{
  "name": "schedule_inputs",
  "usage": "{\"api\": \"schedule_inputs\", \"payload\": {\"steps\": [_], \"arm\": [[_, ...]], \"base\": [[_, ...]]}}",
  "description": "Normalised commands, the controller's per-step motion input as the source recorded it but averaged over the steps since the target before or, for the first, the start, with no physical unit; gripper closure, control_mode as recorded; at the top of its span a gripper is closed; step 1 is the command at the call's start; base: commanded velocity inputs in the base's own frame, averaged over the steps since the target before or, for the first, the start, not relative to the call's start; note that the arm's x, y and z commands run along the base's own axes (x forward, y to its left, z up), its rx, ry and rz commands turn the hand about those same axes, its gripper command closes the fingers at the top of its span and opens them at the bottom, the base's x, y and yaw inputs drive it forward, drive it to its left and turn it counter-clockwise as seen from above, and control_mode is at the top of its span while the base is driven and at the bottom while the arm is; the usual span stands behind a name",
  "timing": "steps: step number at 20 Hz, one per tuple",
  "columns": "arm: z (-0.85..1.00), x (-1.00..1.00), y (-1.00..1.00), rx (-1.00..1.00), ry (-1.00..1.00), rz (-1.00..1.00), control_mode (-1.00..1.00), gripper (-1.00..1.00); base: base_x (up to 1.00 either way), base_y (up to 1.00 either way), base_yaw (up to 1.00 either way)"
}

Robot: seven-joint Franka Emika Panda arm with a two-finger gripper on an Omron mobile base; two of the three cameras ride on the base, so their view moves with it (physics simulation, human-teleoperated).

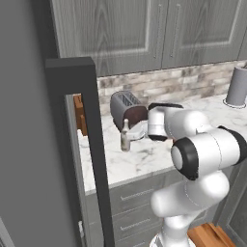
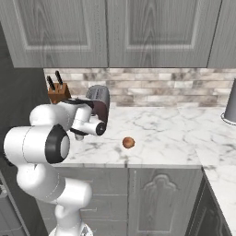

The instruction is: Place the beer and liquor on the top shelf of the fridge to keep them out of children's reach, and place the onion on lower shelves for easy access.

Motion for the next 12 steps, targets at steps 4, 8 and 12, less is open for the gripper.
{"api": "schedule_inputs", "payload": {"steps": [4,8,12], "arm": [[-0.11,0.2,0.01,0.0,0.0,-0.05,-1.0,-1.0],[-0.08,0.23,0.0,0.0,0.0,-0.06,-1.0,-1.0],[-0.01,0.26,0.0,0.0,0.0,-0.06,-1.0,-1.0]], "base": [[0.0,0.0,0.0],[0.0,0.0,0.0],[0.0,0.0,0.0]]}}
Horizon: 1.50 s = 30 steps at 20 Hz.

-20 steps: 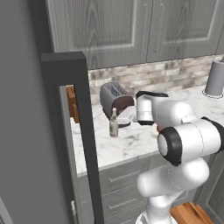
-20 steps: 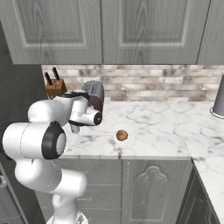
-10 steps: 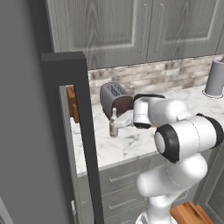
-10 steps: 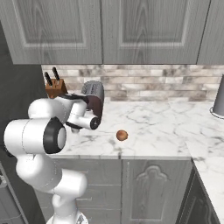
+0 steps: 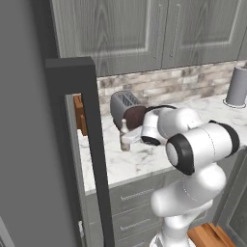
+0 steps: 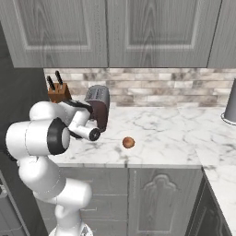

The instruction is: Place the beer and liquor on the top shelf of the fridge to keep them out of children's reach, and place the onion on lower shelves for easy access.

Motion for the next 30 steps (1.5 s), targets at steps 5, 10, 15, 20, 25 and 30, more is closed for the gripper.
{"api": "schedule_inputs", "payload": {"steps": [5,10,15,20,25,30], "arm": [[0.0,0.26,0.0,0.0,0.0,-0.07,-1.0,-1.0],[0.0,0.25,0.0,0.0,-0.01,-0.08,-1.0,-1.0],[0.0,0.32,0.0,0.0,-0.01,-0.07,-1.0,-1.0],[0.0,0.39,0.0,0.0,0.0,-0.07,-1.0,1.0],[0.0,0.43,-0.1,0.0,0.0,-0.04,-1.0,1.0],[0.0,0.23,-0.03,0.0,0.0,0.01,-1.0,1.0]], "base": [[0.0,0.0,0.0],[0.0,0.0,0.0],[0.0,0.0,0.0],[0.0,0.0,0.0],[0.0,0.0,0.0],[0.0,0.0,0.0]]}}
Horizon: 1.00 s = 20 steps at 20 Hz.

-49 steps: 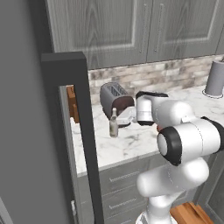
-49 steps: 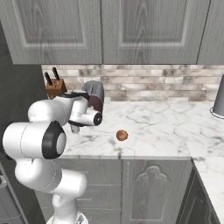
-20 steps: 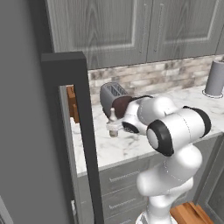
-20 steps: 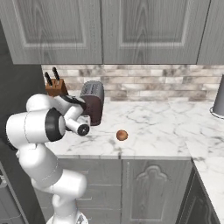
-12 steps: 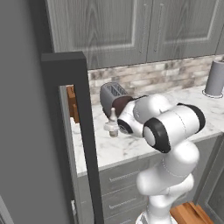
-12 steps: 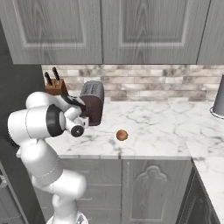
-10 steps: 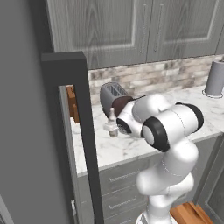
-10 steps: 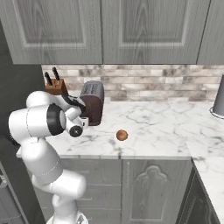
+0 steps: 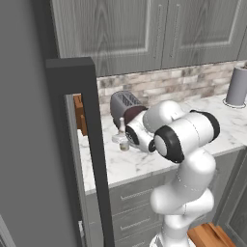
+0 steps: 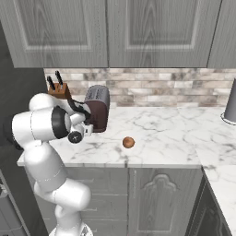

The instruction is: Place the beer and liquor on the top shelf of the fridge to keep them out of children's reach, and place the onion on lower shelves for easy access.

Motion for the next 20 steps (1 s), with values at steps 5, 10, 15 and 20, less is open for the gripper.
{"api": "schedule_inputs", "payload": {"steps": [5,10,15,20], "arm": [[0.56,-0.17,-0.3,0.0,-0.05,0.02,-1.0,1.0],[1.0,-0.44,-0.34,0.0,-0.08,0.06,-1.0,1.0],[0.98,-0.6,-0.41,0.0,0.0,0.0,-1.0,1.0],[0.9,-0.67,-0.44,0.0,0.0,0.0,-1.0,1.0]], "base": [[0.0,0.0,0.0],[0.0,0.0,0.0],[0.0,0.0,0.0],[0.0,0.0,0.0]]}}
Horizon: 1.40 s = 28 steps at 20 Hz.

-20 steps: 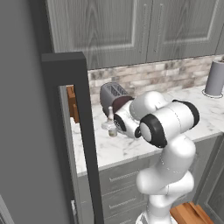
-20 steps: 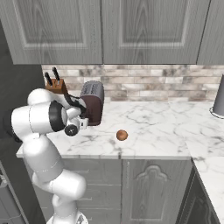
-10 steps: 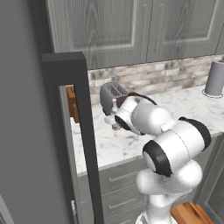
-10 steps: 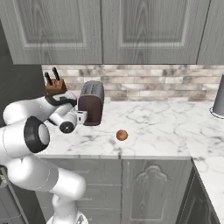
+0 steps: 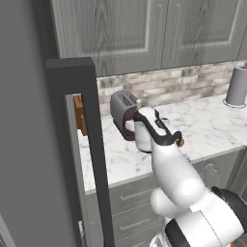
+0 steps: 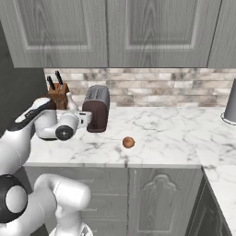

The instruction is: Place the beer and liquor on the top shelf of the fridge to keep them out of children's reach, and place the onion on lower shelves for easy access.

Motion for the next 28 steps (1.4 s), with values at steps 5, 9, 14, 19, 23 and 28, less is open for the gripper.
{"api": "schedule_inputs", "payload": {"steps": [5,9,14,19,23,28], "arm": [[0.8,-0.69,-0.32,0.0,0.0,0.0,-1.0,1.0],[0.73,-0.76,-0.3,-0.03,0.1,0.0,-1.0,1.0],[0.42,-0.87,-0.32,-0.09,0.2,0.01,-1.0,1.0],[0.65,-0.71,-0.18,-0.14,0.19,0.08,-1.0,1.0],[0.63,-0.63,-0.05,-0.17,0.18,0.11,-1.0,1.0],[-0.09,-0.68,0.0,-0.17,0.07,0.11,-1.0,1.0]], "base": [[0.0,0.0,0.0],[0.0,0.0,0.0],[0.0,0.0,0.0],[0.0,0.0,0.0],[0.0,0.0,0.0],[0.0,0.0,0.0]]}}
